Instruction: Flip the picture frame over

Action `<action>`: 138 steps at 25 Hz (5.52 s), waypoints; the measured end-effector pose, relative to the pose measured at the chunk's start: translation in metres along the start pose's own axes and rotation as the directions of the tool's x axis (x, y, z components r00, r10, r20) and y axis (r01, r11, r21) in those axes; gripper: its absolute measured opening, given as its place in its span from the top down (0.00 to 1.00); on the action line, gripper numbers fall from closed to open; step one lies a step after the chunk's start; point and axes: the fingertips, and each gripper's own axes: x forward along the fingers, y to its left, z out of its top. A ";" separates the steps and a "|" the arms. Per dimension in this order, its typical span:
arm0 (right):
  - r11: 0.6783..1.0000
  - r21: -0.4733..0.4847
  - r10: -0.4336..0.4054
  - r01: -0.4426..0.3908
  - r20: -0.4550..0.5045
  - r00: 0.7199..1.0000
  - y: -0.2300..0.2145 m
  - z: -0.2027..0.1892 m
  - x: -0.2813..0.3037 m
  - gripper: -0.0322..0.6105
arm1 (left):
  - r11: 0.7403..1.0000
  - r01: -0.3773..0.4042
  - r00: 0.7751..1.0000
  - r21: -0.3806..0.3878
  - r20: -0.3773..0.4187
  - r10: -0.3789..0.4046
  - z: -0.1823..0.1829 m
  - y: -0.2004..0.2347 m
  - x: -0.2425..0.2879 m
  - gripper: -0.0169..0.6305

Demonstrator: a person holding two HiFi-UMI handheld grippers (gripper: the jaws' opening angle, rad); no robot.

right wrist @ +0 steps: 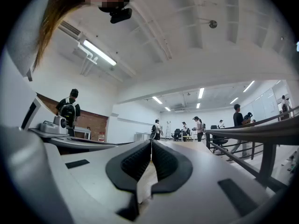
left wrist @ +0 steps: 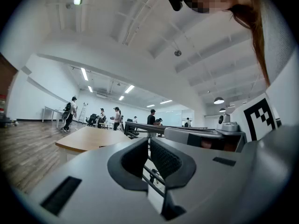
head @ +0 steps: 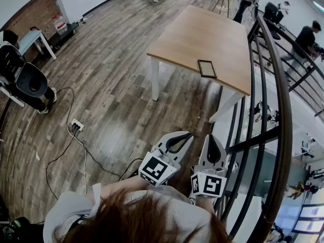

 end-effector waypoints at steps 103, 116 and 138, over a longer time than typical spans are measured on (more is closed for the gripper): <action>0.822 -0.564 -0.312 0.082 -0.324 0.893 -0.262 -0.201 0.450 0.82 | 0.998 -0.019 0.968 -0.063 -0.250 0.003 -0.047 0.301 0.314 0.94; 0.280 -0.863 -0.228 -0.421 -0.485 0.844 -0.205 -0.273 0.450 0.82 | 0.996 -0.018 0.965 -0.084 -0.262 -0.005 -0.052 0.304 0.311 0.94; 0.322 -0.811 -0.310 -0.488 -0.578 0.755 -0.203 -0.307 0.462 0.81 | 0.990 -0.050 0.967 -0.129 -0.255 0.016 -0.053 0.310 0.303 0.94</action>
